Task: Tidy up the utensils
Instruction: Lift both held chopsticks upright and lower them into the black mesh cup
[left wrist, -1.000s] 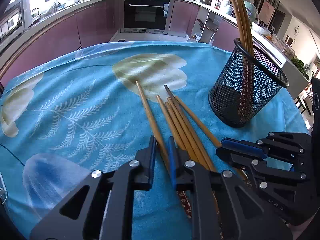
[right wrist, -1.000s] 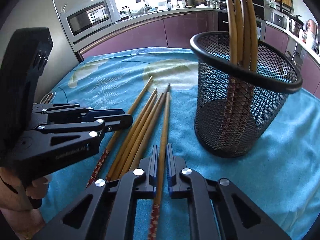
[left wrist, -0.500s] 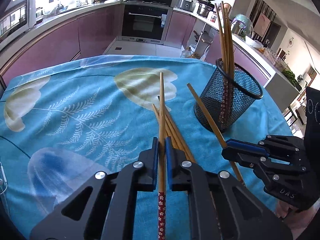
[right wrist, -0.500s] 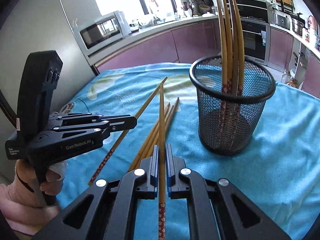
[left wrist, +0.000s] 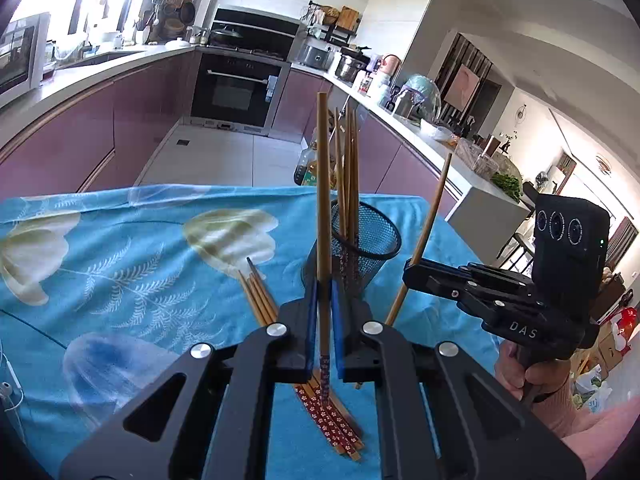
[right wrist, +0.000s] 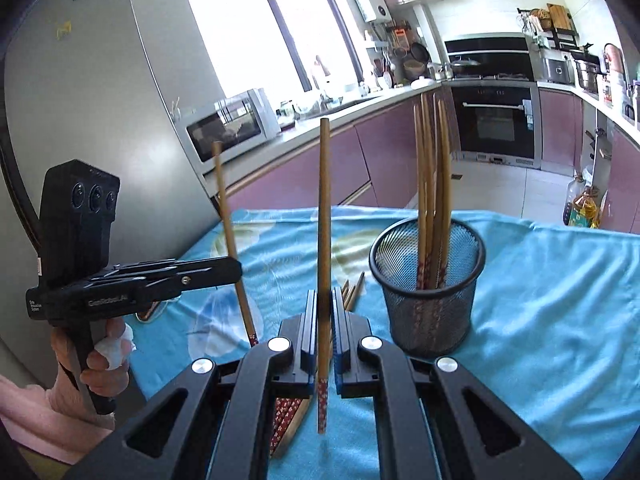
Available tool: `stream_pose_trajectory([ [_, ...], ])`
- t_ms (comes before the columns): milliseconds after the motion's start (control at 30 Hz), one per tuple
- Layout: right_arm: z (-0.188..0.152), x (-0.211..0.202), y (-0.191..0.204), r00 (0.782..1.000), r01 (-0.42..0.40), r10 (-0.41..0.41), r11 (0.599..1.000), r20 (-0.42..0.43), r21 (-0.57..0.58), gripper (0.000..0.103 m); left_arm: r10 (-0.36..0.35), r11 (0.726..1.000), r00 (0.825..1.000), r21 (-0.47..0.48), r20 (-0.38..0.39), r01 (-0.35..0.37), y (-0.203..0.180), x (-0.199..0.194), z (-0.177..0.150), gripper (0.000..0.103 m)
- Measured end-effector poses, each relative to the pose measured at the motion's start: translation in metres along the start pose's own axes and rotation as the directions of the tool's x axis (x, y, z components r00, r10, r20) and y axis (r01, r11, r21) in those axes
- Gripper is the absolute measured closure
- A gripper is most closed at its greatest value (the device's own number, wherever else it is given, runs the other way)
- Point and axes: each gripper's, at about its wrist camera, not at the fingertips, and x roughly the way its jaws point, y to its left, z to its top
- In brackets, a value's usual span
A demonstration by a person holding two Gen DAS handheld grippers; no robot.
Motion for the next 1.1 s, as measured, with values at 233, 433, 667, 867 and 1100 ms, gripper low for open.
stream_pose_trajectory([
  [233,0.021,-0.019,-0.001,0.997,0.017,-0.015,1.000,0.071,-0.024,0.097,-0.031,0.999,0.997,0.030,0.072,0.029,-0.019,-0.015,0.024,0.095],
  [433,0.047,-0.036,-0.002,0.990,0.067,-0.059,0.996,0.130,-0.060,0.097,-0.040,0.998,0.991,0.058,0.124,0.033,-0.033,-0.013,0.051,0.096],
  [667,0.078,-0.048,-0.008,0.972,0.130,-0.112,0.988,0.207,-0.078,0.097,-0.051,0.996,0.982,0.086,0.180,0.036,-0.048,-0.012,0.083,0.095],
  [867,0.091,-0.046,-0.016,0.963,0.158,-0.137,0.985,0.233,-0.071,0.097,-0.030,0.992,0.980,0.123,0.197,0.005,-0.062,0.001,0.100,0.095],
  [1100,0.091,-0.021,-0.025,0.962,0.211,-0.193,0.974,0.192,-0.077,0.097,0.037,0.986,0.994,0.158,0.101,-0.052,-0.069,0.043,0.096,0.095],
])
